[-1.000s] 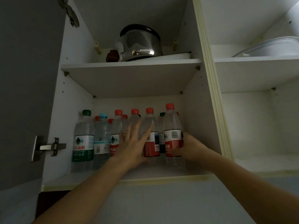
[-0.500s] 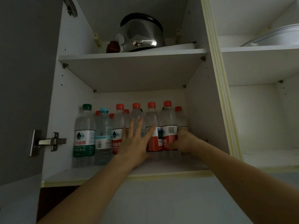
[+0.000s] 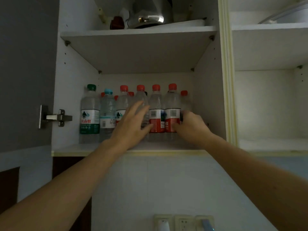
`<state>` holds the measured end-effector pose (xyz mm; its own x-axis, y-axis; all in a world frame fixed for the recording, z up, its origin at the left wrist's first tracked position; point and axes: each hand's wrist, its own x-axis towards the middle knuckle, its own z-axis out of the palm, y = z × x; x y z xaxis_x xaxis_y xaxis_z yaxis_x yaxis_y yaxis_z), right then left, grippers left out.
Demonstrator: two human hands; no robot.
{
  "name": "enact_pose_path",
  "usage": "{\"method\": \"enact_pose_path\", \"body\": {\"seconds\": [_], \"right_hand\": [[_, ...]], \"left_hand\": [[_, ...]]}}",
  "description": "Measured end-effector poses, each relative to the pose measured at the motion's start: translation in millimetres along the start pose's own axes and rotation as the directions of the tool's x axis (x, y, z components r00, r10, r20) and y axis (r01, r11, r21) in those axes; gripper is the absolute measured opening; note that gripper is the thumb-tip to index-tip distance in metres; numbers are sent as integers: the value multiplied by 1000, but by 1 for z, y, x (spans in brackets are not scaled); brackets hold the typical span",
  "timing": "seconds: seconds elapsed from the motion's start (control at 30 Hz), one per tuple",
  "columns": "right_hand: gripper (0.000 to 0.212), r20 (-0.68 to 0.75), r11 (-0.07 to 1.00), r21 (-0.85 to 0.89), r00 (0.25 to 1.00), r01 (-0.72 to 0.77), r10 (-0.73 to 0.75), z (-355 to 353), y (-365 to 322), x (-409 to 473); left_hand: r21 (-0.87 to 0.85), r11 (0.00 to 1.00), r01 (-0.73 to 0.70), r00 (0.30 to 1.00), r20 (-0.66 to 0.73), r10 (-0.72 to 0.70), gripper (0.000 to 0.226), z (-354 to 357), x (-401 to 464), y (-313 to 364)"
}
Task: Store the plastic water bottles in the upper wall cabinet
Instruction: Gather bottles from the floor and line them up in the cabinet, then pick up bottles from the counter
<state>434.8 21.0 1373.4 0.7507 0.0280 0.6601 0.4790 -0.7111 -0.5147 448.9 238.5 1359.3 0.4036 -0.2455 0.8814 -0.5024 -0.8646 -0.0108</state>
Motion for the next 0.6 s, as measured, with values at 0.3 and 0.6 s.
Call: {"method": "enact_pose_path", "body": {"seconds": [0.3,0.6], "right_hand": [[19,-222,904,57,888,424,-402,1,11,-136],[13,70,985,169,996,36,-48,35,73,-267]], "left_hand": [[-416,901,123,981,-83,-173,30,-31,-90,88],[-594,626,506,860,287,-422,26,8,-220,125]]}}
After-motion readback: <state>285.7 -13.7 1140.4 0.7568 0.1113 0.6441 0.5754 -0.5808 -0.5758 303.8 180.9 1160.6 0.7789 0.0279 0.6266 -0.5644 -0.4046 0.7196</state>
